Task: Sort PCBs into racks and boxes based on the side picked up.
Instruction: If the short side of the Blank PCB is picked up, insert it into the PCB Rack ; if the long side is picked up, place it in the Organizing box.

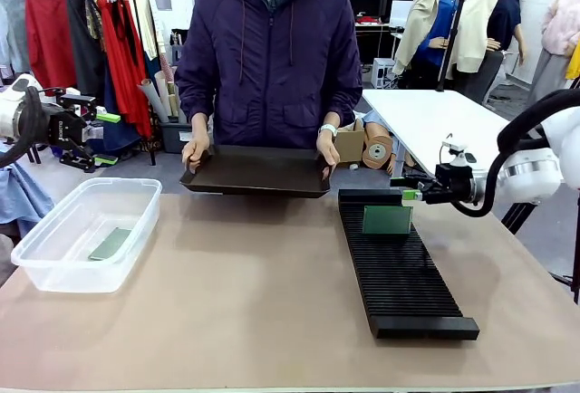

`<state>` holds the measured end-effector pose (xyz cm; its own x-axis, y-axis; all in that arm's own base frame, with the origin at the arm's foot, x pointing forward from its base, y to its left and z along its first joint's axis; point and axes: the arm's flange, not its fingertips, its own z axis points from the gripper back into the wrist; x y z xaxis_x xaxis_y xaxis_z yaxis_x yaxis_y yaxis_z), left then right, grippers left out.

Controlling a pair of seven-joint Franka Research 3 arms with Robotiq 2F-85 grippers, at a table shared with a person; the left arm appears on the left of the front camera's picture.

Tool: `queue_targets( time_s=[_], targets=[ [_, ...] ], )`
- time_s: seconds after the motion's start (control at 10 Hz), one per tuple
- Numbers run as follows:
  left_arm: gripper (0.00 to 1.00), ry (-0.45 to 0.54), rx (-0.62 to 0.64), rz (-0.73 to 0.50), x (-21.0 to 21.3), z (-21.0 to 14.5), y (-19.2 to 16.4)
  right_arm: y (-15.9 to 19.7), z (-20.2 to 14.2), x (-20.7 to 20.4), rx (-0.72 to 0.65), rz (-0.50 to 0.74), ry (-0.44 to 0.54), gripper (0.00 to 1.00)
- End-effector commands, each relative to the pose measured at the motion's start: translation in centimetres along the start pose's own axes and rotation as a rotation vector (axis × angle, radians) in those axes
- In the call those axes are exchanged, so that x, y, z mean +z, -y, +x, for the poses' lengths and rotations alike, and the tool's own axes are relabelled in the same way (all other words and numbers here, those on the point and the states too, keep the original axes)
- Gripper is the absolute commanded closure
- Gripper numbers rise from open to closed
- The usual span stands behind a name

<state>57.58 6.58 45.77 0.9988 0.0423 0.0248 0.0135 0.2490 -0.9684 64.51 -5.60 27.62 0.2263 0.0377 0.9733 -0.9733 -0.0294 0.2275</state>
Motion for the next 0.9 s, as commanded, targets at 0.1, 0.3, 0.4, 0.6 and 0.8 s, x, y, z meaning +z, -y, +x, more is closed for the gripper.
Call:
queue_targets(
  time_s=[0.1, 0.3, 0.4, 0.6, 0.8],
  targets=[
    [0.0, 0.007, 0.007, 0.004, 0.1, -0.1, 0.2, -3.3, 4.5, -1.1, -0.269, -0.065, 0.012, 0.0],
    [0.0, 0.007, 0.007, 0.004, 0.1, -0.1, 0.2, -5.7, 7.2, -1.4, -0.538, -0.107, -0.025, 0.0],
    [0.0, 0.007, 0.007, 0.004, 0.1, -0.1, 0.2, -7.0, 8.2, -1.6, -0.701, -0.118, -0.04, 0.0],
    [0.0, 0.007, 0.007, 0.004, 0.1, -0.1, 0.2, -9.8, 9.8, -2.4, -0.913, -0.124, -0.042, 0.0],
    [0.0, 0.007, 0.007, 0.004, 0.1, -0.1, 0.2, -12.3, 10.1, -2.8, -1.089, -0.083, -0.013, 0.0]
  ],
)
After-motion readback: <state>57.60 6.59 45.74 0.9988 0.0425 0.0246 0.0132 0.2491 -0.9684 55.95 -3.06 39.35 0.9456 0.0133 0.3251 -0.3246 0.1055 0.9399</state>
